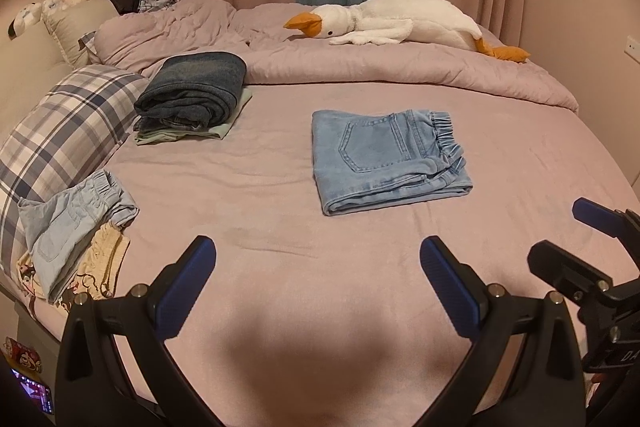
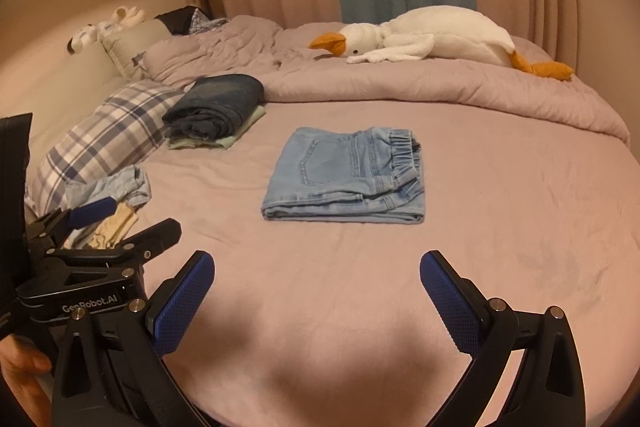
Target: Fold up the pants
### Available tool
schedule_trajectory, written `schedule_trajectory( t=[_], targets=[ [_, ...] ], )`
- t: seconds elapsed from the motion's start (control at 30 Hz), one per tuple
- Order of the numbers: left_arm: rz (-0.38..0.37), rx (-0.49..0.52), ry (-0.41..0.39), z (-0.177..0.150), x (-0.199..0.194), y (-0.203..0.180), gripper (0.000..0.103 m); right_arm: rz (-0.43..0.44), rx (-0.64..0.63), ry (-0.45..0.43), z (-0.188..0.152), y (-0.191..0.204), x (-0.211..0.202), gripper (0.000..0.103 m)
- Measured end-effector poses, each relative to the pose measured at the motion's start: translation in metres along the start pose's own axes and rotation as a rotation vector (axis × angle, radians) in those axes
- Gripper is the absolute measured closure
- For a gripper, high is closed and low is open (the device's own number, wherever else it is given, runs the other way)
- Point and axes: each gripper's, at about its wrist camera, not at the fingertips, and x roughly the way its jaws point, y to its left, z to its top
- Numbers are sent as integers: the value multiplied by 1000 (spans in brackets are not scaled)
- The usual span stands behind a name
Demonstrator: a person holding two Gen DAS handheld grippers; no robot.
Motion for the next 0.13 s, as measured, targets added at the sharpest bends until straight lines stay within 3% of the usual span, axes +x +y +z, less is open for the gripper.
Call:
schedule_trajectory(
  t=[0.13],
  targets=[
    [-3, 2, 0, 2, 0, -2, 1, 4, -4, 2, 0, 2, 1, 1]
  ],
)
